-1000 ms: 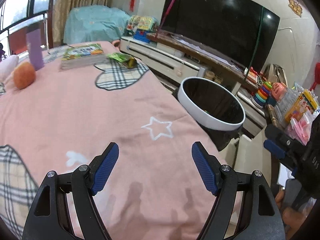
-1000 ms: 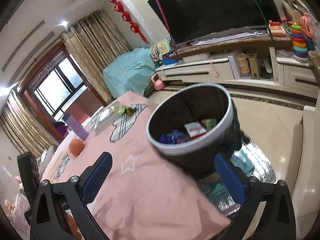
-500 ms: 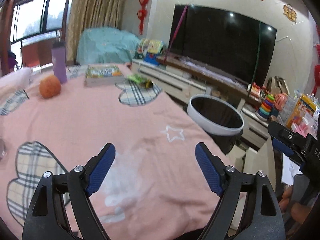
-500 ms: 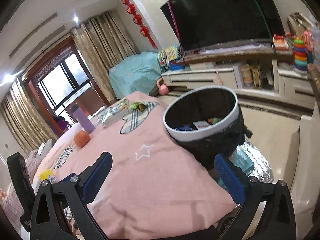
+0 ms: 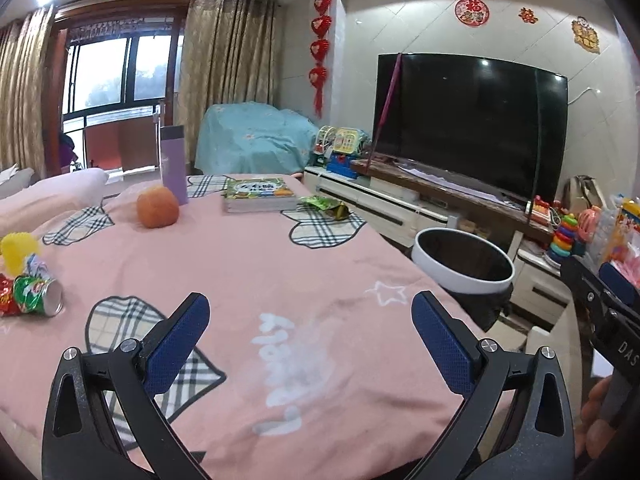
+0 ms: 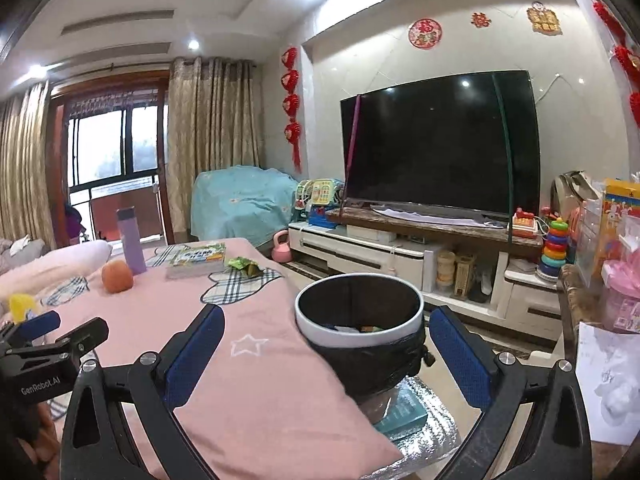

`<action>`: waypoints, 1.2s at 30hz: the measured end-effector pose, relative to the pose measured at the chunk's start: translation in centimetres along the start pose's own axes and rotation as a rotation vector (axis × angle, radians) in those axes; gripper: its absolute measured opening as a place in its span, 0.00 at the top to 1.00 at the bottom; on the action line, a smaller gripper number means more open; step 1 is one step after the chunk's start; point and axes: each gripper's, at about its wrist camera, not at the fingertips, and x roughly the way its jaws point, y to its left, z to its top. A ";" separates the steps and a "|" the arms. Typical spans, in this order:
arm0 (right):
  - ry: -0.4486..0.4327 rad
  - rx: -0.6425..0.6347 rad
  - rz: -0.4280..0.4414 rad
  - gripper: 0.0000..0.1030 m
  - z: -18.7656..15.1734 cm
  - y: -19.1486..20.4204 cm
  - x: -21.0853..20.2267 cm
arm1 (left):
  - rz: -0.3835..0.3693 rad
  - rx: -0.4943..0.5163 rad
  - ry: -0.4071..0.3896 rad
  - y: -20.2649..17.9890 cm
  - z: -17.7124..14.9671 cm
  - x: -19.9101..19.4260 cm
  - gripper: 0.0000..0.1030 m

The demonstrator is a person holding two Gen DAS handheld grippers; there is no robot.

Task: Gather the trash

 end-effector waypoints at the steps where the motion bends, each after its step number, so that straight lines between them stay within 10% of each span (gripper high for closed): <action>1: 0.003 0.005 0.002 0.00 -0.2 0.2 0.0 | 0.011 0.001 -0.005 0.2 -0.1 -0.1 0.00; 36: 0.031 0.057 0.068 0.00 -1.9 0.0 -0.1 | 0.101 0.048 -0.066 0.3 -1.2 -1.6 0.00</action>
